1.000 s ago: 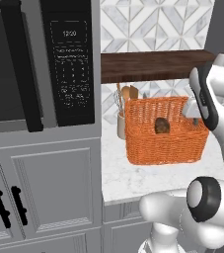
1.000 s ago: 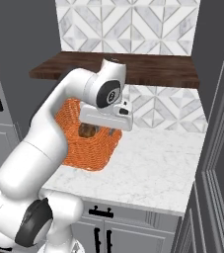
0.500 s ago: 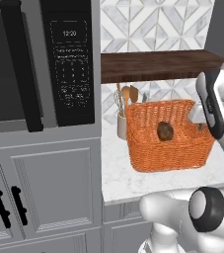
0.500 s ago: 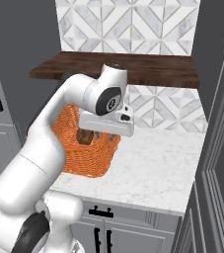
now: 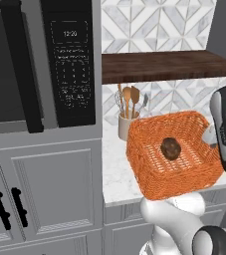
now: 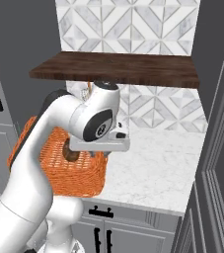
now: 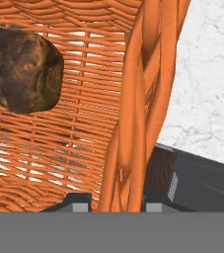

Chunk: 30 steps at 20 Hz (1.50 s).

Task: Open the cabinet, pick up the bread from the cabinet and place it in the basket. Then move the basket to the dining counter.

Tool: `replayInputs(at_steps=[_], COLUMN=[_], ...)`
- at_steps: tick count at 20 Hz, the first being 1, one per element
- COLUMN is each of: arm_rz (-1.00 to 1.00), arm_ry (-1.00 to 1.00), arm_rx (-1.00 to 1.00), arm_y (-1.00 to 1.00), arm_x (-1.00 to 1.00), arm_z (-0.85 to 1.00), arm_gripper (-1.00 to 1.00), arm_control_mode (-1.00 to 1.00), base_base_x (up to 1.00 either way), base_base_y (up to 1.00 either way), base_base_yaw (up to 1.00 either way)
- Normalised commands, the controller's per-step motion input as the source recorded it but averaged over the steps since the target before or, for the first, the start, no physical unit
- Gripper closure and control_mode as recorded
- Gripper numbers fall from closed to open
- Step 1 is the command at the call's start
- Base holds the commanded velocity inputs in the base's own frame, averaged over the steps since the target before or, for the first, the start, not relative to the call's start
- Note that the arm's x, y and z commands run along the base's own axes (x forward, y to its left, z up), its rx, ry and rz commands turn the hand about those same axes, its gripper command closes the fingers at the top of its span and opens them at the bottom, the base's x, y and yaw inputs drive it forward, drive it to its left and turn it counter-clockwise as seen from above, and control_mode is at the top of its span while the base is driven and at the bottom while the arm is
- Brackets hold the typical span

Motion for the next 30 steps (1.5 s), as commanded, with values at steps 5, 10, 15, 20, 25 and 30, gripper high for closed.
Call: replayInputs(at_steps=[5,10,15,20,25,30], arm_rz=[-0.18,-0.02,0.0,-0.04,-0.01,0.02], arm_ry=[0.0,0.01,0.01,0.02,0.04,0.0], arm_rx=[0.01,0.09,0.11,0.02,0.0,0.0], arm_y=[0.0,-0.1,-0.17,0.0,0.0,-0.02], arm_x=[0.61,0.88,0.86,0.49,-0.02,-0.11], arm_z=[0.26,0.19,0.07,0.01,0.0,-0.01], arm_gripper=[1.0,1.0,1.0,1.0,1.0,1.0], arm_control_mode=[-1.0,-1.0,-1.0,-1.0,-1.0,1.0], base_base_x=[0.0,0.0,0.0,0.0,0.0,0.0], base_base_y=[0.0,0.0,0.0,0.0,0.0,0.0], base_base_yaw=[0.0,0.0,0.0,0.0,0.0,0.0])
